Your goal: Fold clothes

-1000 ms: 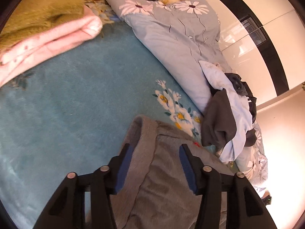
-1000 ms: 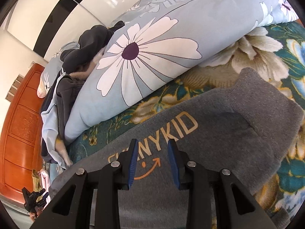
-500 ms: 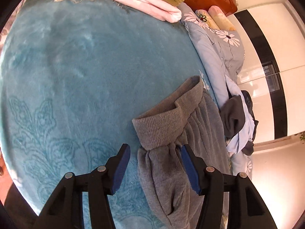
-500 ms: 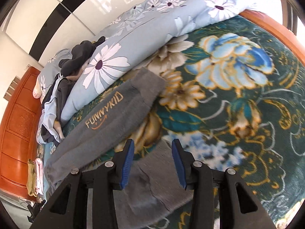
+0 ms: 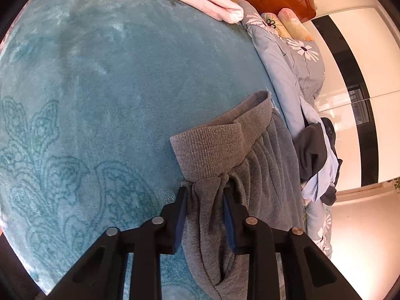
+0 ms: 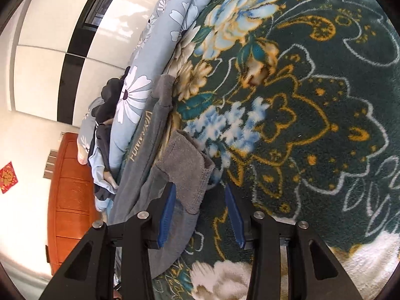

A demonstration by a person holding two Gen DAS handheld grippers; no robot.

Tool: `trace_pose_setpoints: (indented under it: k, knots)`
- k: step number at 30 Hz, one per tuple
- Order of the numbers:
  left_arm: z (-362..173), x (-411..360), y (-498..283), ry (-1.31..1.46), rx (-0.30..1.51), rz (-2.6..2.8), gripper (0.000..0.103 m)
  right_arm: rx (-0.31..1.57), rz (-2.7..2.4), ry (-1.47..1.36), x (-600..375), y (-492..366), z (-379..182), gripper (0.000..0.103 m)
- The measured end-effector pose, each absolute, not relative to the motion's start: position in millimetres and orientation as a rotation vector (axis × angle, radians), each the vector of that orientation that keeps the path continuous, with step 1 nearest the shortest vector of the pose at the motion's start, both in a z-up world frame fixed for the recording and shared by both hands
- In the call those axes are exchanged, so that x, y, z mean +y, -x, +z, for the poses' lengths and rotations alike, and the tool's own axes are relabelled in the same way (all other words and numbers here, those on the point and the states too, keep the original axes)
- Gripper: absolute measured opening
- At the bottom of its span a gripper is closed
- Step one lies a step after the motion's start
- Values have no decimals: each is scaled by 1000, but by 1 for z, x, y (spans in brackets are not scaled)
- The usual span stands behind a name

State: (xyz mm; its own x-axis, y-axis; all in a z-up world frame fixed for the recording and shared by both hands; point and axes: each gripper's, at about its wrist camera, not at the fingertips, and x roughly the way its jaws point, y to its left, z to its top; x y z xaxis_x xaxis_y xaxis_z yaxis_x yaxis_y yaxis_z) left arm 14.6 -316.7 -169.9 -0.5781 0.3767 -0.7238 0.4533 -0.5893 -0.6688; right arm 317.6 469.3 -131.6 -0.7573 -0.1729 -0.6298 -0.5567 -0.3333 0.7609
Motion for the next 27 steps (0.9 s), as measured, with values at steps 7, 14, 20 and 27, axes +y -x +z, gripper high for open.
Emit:
trace_pose_setpoints:
  k: [7, 14, 20, 27]
  knots:
    - [-153, -320, -21, -1325, 1397, -2383, 7, 1621, 2220, 1028, 445, -287, -136, 13]
    - [-110, -336, -35, -1193, 1422, -2479, 7, 1503, 2431, 756, 450, -299, -66, 4]
    - [-153, -340, -45, -1302, 1475, -2336, 7, 1580, 2286, 875, 449, -294, -102, 5]
    - [-123, -341, -40, -1228, 1619, -2389, 7, 1664, 2385, 721, 461, -292, -75, 4]
